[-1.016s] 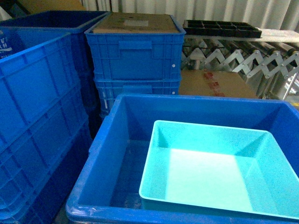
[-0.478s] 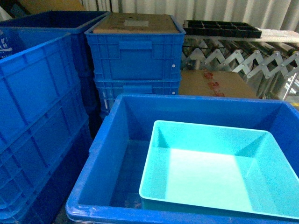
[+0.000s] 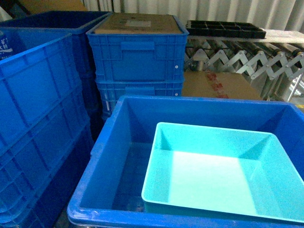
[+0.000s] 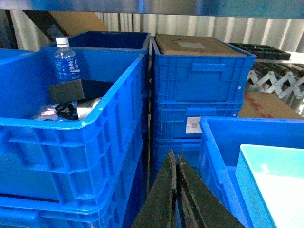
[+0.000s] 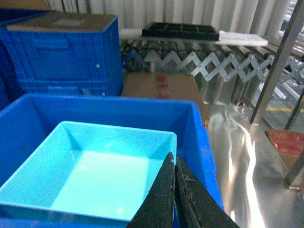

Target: Stack blue boxes stably on right

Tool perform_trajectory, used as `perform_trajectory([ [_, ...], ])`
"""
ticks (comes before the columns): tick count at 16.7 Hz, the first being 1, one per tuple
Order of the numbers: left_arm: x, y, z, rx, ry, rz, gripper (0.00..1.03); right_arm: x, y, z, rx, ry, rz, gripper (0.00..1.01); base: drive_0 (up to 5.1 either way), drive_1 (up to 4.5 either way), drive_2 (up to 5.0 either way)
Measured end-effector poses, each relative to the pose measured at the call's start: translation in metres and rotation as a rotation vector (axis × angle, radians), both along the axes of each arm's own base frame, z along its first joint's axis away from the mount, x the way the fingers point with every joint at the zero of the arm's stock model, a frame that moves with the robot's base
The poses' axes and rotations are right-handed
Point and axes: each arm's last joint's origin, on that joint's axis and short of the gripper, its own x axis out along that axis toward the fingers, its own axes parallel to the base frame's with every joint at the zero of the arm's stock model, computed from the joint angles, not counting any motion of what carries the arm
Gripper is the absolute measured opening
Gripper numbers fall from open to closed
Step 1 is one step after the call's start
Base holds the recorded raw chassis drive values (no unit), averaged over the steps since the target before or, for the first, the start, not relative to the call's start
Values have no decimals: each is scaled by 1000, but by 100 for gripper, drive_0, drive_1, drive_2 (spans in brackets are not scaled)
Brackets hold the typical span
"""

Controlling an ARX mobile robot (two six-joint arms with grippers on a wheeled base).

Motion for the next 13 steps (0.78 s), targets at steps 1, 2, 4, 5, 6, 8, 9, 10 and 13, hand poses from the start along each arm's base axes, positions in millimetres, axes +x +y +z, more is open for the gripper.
perform_trajectory([
  [1, -1, 0, 0, 0, 0, 2, 2, -7, 0, -1, 0, -6, 0, 2, 0, 0, 0],
  [2, -3, 0, -2, 0, 13, 0, 2, -8, 0, 2, 0, -32, 1, 2, 0, 0, 0],
  [4, -13, 0, 0, 2, -8, 3, 2, -8, 0, 0, 0, -20, 0, 2, 0, 0, 0],
  [5, -12, 0, -4, 2, 22, 5, 2, -8, 0, 0, 0, -18, 0, 2, 0, 0, 0],
  [6, -12, 0, -3, 2, 10, 0, 2, -8, 0, 0, 0, -17, 0, 2, 0, 0, 0],
  [8, -12, 0, -4, 2, 13, 1, 2, -8, 0, 0, 0, -17, 0, 4, 0, 0, 0],
  [9, -12, 0, -4, 2, 14, 1, 2, -8, 0, 0, 0, -17, 0, 19, 0, 0, 0],
  [10, -12, 0, -4, 2, 13, 0, 10, -8, 0, 0, 0, -17, 0, 32, 0, 0, 0],
  [13, -12, 0, -4, 2, 13, 1, 50, -8, 0, 0, 0, -18, 0, 72, 0, 0, 0],
])
